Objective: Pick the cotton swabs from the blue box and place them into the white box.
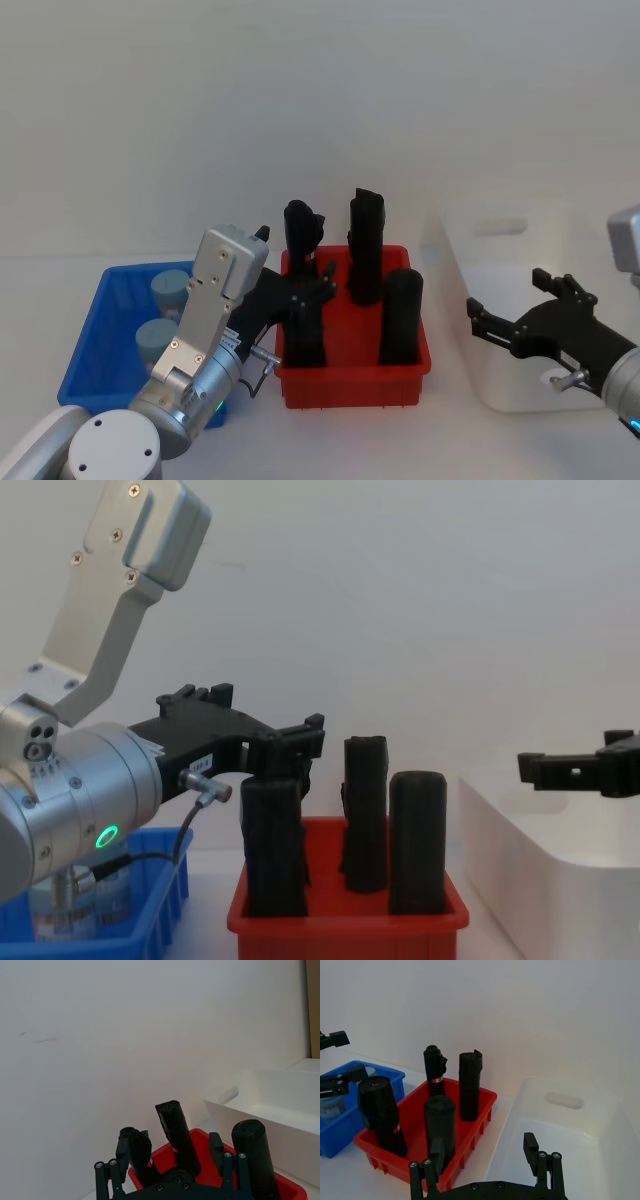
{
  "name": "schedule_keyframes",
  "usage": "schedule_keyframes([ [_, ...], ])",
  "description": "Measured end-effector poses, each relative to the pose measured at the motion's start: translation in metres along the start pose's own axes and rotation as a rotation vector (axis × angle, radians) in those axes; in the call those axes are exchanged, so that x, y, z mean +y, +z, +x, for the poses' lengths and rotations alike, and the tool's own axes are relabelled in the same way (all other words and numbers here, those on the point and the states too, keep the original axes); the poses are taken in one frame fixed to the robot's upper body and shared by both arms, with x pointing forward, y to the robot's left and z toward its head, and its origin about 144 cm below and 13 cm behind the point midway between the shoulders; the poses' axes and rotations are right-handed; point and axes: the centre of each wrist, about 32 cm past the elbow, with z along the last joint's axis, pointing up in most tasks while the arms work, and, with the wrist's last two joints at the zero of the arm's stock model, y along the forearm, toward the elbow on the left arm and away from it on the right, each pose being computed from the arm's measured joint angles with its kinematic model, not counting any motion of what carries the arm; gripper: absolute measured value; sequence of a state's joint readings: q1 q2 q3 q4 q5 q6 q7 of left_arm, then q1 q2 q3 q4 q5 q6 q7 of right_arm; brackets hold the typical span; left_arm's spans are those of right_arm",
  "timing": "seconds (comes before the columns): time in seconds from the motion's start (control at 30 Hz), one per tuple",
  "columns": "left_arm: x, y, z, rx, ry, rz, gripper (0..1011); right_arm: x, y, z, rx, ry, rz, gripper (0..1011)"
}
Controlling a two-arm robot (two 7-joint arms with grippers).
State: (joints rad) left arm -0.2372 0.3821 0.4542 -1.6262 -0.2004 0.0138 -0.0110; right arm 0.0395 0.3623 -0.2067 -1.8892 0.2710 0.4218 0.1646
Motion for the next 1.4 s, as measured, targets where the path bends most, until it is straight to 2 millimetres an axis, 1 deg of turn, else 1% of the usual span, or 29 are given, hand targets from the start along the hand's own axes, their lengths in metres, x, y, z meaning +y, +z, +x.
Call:
schedule_keyframes([
  [0.6,0.000,0.000,0.000,0.000,0.000,0.000,1003,0.014,-0.004,-0.021,0.014,0.006,-0.054,1002],
  [0.93,0.000,0.000,0.000,0.000,0.000,0.000,1003,0.029,-0.002,-0.033,0.016,0.022,-0.063,1001],
  [1.4,0.000,0.000,0.000,0.000,0.000,0.000,1003,0.051,0.003,-0.037,0.017,0.032,-0.078,1002],
])
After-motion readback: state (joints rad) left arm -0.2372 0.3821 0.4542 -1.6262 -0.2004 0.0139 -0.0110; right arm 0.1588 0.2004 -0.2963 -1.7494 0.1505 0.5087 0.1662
